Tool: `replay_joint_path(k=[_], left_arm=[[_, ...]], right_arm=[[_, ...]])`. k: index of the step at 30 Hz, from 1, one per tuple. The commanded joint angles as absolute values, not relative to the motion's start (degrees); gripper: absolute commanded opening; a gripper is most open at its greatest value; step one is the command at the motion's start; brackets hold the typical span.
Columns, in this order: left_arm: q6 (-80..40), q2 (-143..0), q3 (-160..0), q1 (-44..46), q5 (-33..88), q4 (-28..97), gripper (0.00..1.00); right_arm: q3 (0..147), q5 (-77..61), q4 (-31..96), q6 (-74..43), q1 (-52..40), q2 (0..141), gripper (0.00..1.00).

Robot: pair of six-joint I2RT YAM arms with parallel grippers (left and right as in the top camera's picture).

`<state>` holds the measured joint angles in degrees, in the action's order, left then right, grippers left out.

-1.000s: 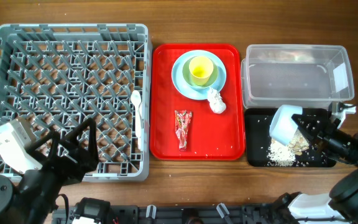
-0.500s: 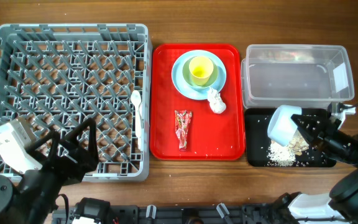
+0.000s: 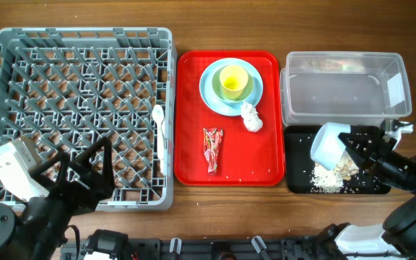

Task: Sort waste into correct bins and load items into the dishwasher rack
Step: 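Lift the rice bowl with the right gripper and tip rice onto the black tray, then carry the emptied light-blue bowl with the right gripper back to the red tray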

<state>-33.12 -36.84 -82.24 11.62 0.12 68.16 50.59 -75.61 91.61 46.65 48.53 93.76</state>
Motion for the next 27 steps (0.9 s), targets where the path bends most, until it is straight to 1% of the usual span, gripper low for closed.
replay_joint_path(k=[1, 2, 4, 5, 6, 7, 8, 10, 11, 12, 13, 14, 16, 17, 18, 19, 20, 21, 22, 23, 25, 26, 27], left_arm=[[-32.62, -36.86, -82.19, 11.29, 0.16, 68.03, 1.0], [-32.62, -36.86, -82.19, 11.29, 0.16, 68.03, 1.0], [-32.62, -36.86, -82.19, 11.29, 0.19, 68.03, 1.0], [-32.62, -36.86, -82.19, 11.29, 0.16, 68.03, 1.0], [-32.62, -36.86, -82.19, 11.29, 0.16, 68.03, 1.0], [-32.6, -36.86, -82.19, 11.29, 0.16, 68.03, 1.0], [-32.62, -36.86, -82.19, 11.29, 0.16, 68.03, 1.0], [-32.62, -36.86, -82.19, 11.29, 0.16, 68.03, 1.0], [-32.62, -36.86, -82.19, 11.29, 0.16, 68.03, 1.0], [-32.62, -36.86, -82.19, 11.29, 0.16, 68.03, 1.0], [-32.62, -36.86, -82.19, 11.29, 0.16, 68.03, 1.0], [-32.62, -36.86, -82.19, 11.29, 0.16, 68.03, 1.0], [-32.62, -36.86, -82.19, 11.29, 0.19, 68.03, 1.0], [-32.62, -36.86, -82.19, 11.29, 0.16, 68.03, 1.0], [-32.62, -36.86, -82.19, 11.29, 0.19, 68.03, 1.0], [-32.62, -36.86, -82.19, 11.29, 0.16, 68.03, 1.0], [-32.62, -36.86, -82.19, 11.29, 0.16, 68.03, 1.0], [-32.62, -36.86, -82.19, 11.29, 0.16, 68.01, 1.0], [-32.62, -36.86, -82.19, 11.29, 0.16, 68.03, 1.0], [-32.62, -36.86, -82.19, 11.29, 0.19, 68.03, 1.0], [-32.62, -36.86, -82.19, 11.29, 0.16, 68.03, 1.0], [-32.62, -36.86, -82.19, 11.29, 0.16, 68.01, 1.0], [-32.62, -36.86, -82.19, 11.29, 0.19, 68.03, 1.0]], right_arm=[[50.57, -79.55, 88.71, 45.3, 48.18, 93.91, 0.04], [50.57, -79.46, 89.69, 43.42, 48.18, 93.91, 0.04], [50.57, -81.76, 91.31, 46.59, 48.18, 93.84, 0.04], [50.57, -83.4, 89.49, 47.86, 48.18, 93.86, 0.04], [50.57, -83.33, 87.68, 45.93, 48.18, 93.86, 0.04], [50.57, -81.41, 87.79, 40.93, 48.16, 93.89, 0.04], [50.57, -80.07, 89.93, 39.29, 48.16, 93.73, 0.04], [50.57, -81.6, 91.9, 46.46, 48.12, 93.49, 0.04], [50.57, -83.31, 89.54, 48.66, 48.12, 93.51, 0.04], [50.57, -82.89, 86.54, 45.52, 48.12, 93.54, 0.04], [50.57, -80.47, 85.78, 37.65, 48.05, 93.54, 0.04], [50.57, -79.02, 86.63, 33.17, 47.94, 93.51, 0.04], [50.57, -81.71, 87.57, 37.23, 47.94, 93.32, 0.04], [50.57, -84.29, 85.6, 39.11, 47.97, 93.32, 0.04], [50.57, -84.64, 82.72, 37.28, 47.97, 93.34, 0.05], [50.57, -82.56, 82.17, 30.61, 47.88, 93.34, 0.04], [50.54, -81.43, 83.13, 27.77, 47.66, 93.3, 0.04], [50.54, -83.09, 83.88, 31.09, 47.44, 93.06, 0.04], [50.54, -85.56, 81.93, 34.41, 47.29, 92.99, 0.04], [50.54, -85.23, 80.07, 33.15, 47.29, 93.06, 0.04], [50.54, -81.3, 81.19, 24.8, 47.2, 93.14, 0.04], [50.54, -83.22, 82.19, 28.6, 47.18, 92.92, 0.04], [50.54, -85.54, 80.29, 31.09, 47.2, 92.88, 0.04]])
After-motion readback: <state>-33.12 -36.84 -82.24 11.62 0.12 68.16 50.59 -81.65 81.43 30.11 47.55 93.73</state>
